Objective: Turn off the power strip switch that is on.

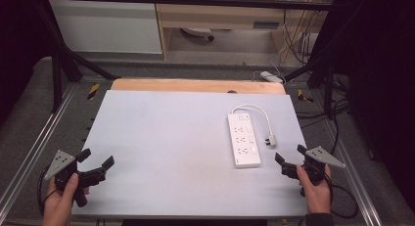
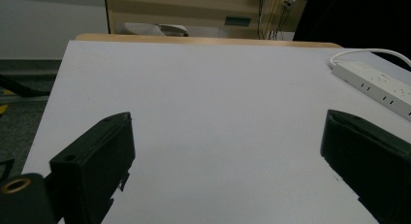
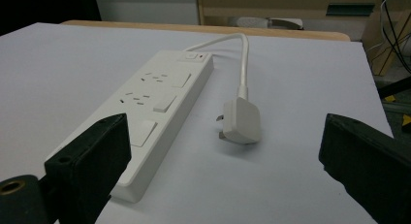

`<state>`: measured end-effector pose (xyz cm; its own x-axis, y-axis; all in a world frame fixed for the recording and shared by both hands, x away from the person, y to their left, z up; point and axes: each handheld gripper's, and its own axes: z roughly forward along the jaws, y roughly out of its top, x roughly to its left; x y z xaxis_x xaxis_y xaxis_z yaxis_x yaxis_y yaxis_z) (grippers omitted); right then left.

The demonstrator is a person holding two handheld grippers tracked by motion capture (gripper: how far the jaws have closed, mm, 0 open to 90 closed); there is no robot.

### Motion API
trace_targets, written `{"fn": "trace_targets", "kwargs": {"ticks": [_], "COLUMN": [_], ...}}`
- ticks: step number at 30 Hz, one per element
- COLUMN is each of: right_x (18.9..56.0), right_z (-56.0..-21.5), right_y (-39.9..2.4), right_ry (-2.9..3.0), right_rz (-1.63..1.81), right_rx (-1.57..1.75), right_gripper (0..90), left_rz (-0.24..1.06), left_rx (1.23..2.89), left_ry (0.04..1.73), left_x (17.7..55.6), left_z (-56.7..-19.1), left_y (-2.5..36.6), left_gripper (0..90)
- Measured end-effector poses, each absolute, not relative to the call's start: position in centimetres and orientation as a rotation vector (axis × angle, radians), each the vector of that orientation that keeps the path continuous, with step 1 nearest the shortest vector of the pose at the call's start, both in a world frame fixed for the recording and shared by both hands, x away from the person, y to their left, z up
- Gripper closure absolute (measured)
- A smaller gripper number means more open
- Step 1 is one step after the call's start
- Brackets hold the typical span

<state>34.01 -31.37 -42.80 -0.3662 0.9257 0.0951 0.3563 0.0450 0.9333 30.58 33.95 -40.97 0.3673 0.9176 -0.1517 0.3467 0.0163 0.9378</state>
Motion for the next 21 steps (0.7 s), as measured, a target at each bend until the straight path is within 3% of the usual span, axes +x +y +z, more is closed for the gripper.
{"fn": "trace_targets", "kwargs": {"ticks": [21], "right_x": [33.7], "right_z": [-41.2], "right_y": [-30.7], "right_ry": [1.761], "right_rz": [1.356], "right_rx": [1.24], "right_gripper": [4.4], "left_rz": [0.655], "left_rx": [1.57], "left_ry": [1.165], "left_x": [30.6], "left_z": [-41.1], "left_y": [33.7], "left_gripper": [5.2]}}
